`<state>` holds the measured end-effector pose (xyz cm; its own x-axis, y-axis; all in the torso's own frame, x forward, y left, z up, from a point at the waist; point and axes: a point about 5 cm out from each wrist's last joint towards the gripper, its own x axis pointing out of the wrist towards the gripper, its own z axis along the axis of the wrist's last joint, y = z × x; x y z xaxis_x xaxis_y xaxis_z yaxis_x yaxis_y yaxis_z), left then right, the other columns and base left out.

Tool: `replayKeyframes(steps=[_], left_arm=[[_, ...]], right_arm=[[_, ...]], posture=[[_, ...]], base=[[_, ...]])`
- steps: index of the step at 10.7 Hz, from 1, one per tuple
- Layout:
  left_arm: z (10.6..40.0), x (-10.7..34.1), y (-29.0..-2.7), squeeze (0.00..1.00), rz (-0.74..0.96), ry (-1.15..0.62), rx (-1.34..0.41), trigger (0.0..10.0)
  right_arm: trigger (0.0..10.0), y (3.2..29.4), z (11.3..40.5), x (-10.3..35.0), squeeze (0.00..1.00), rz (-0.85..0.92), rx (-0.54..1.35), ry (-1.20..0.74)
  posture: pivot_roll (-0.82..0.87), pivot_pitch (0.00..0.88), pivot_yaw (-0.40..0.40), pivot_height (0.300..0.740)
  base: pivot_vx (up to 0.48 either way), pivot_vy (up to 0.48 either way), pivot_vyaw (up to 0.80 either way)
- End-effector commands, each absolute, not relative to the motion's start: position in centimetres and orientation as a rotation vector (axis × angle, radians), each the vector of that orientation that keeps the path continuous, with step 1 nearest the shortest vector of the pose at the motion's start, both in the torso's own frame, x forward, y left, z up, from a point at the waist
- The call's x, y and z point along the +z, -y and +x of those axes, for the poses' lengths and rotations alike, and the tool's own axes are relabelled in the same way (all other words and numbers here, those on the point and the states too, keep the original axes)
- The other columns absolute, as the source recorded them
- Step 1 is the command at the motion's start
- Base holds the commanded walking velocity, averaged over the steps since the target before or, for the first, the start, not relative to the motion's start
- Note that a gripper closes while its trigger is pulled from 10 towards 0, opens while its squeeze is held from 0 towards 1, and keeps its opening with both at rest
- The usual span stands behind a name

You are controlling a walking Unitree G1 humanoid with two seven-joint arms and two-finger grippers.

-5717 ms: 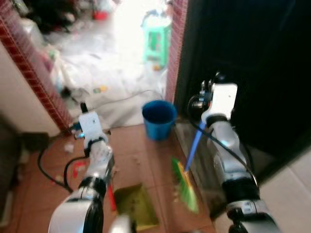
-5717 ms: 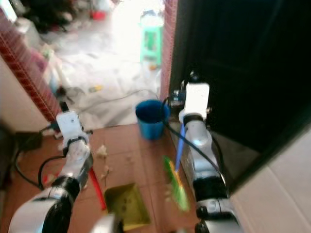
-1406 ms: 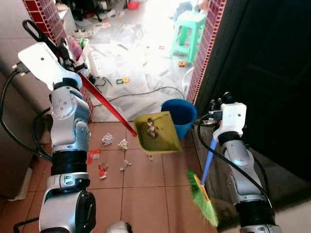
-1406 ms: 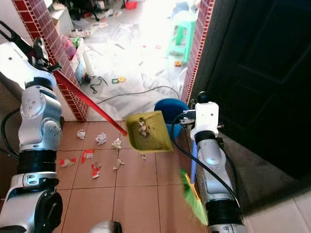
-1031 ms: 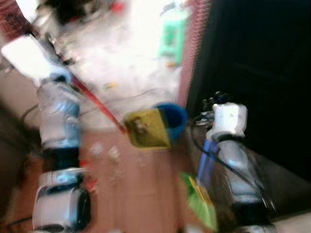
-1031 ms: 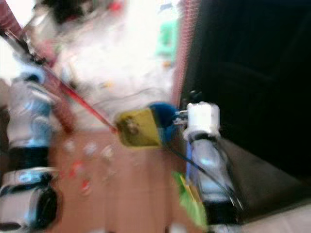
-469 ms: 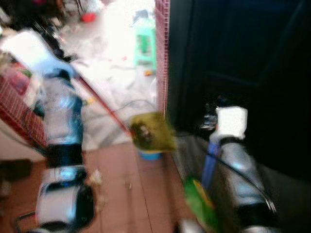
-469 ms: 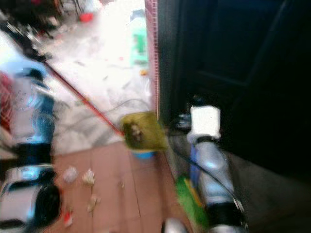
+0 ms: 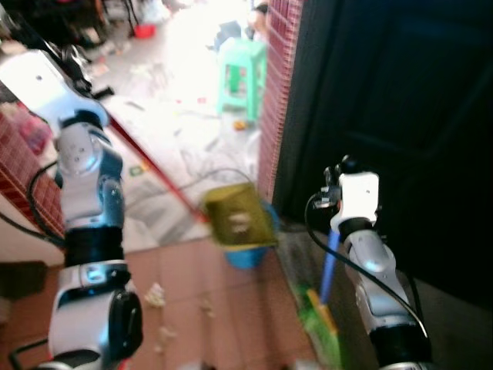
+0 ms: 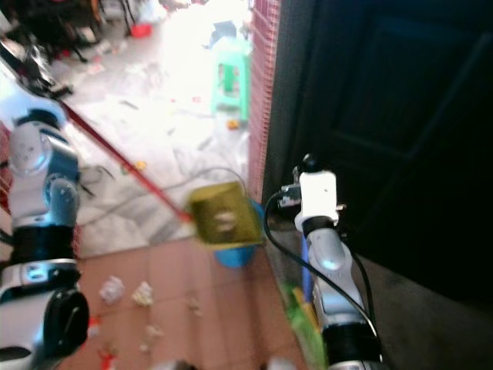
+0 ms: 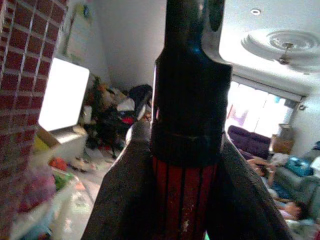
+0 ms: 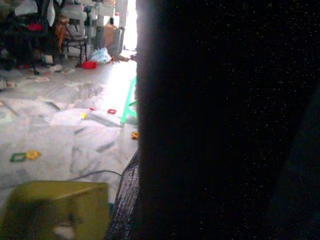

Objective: Sweep floor

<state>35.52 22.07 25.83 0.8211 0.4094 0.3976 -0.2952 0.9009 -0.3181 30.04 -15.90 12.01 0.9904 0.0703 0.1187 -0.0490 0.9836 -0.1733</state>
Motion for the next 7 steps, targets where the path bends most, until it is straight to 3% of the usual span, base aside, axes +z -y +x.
replayKeyframes(steps=[1,2,6,7], left_arm=[[35.3,27.9,-21.2,0.0,-0.276,0.577,0.344,10.0],[35.4,27.9,-21.2,0.0,-0.262,0.584,0.342,10.0],[35.5,26.7,-19.7,0.0,-0.221,0.555,0.323,10.0],[35.6,26.4,-19.3,0.0,-0.209,0.548,0.311,10.0]], right_arm=[[10.0,16.5,30.1,12.8,0.0,-0.184,0.041,0.158],[10.0,16.5,30.1,12.8,0.0,-0.185,0.04,0.16],[10.0,16.5,30.4,13.0,0.0,-0.189,0.045,0.17],[10.0,16.4,30.4,13.1,0.0,-0.19,0.045,0.171]], posture=[[-0.1,0.0,0.045,0.74],[-0.1,0.0,0.045,0.74],[-0.1,0.0,0.04,0.74],[-0.1,0.0,0.039,0.74]], base=[[0.296,0.379,0.0],[0.3,0.375,0.0],[0.462,0.0,0.0],[0.386,-0.281,0.0]])
